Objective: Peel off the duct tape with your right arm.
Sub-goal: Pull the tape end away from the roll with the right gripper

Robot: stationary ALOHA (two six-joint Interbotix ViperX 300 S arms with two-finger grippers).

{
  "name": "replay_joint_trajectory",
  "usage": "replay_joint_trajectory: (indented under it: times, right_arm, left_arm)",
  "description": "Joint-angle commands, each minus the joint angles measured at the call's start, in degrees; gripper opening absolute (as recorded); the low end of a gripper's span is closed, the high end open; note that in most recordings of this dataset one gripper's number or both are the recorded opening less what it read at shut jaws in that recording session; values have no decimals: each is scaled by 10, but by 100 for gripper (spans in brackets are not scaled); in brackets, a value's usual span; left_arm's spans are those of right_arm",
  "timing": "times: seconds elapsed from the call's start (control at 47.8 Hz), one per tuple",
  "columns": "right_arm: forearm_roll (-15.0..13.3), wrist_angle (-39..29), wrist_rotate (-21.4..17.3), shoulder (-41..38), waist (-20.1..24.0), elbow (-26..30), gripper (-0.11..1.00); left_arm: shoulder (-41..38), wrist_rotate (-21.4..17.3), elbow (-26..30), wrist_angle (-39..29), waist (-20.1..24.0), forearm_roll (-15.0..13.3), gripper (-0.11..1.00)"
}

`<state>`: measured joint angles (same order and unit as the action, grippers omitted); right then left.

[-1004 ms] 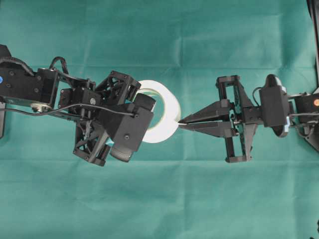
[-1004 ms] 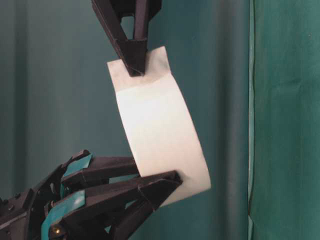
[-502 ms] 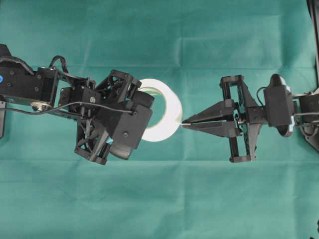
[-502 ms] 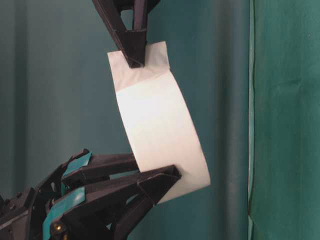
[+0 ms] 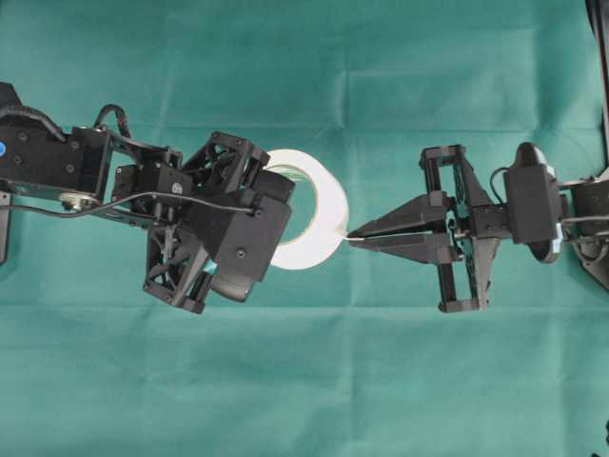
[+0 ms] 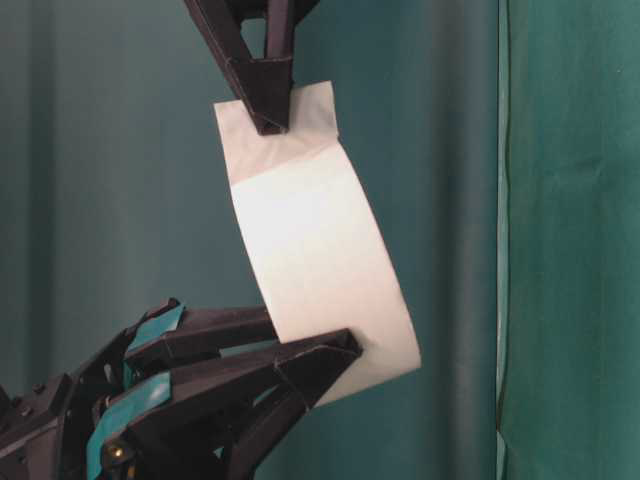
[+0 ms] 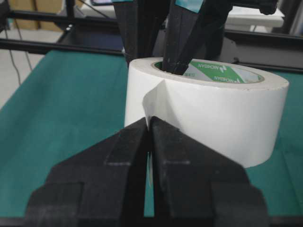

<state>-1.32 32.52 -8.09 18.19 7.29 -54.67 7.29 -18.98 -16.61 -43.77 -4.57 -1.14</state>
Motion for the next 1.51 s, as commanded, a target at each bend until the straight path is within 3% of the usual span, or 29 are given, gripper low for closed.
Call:
replay_joint_trajectory:
  times: [0.0, 0.418, 0.69, 1.485]
  right_arm:
    - [1, 2, -2, 6, 18, 11, -10]
    - [11, 2, -3, -19, 18, 42, -10]
    - [11, -2, -27, -20, 20, 51, -10]
    - [11, -4, -28, -54, 48, 88, -10]
  left_arm:
    - [13, 7, 7, 1, 21, 3, 21]
    - [12, 7, -4, 8, 25, 4, 21]
    - [13, 7, -16, 14, 31, 4, 21]
    - [13, 7, -20, 16, 42, 4, 21]
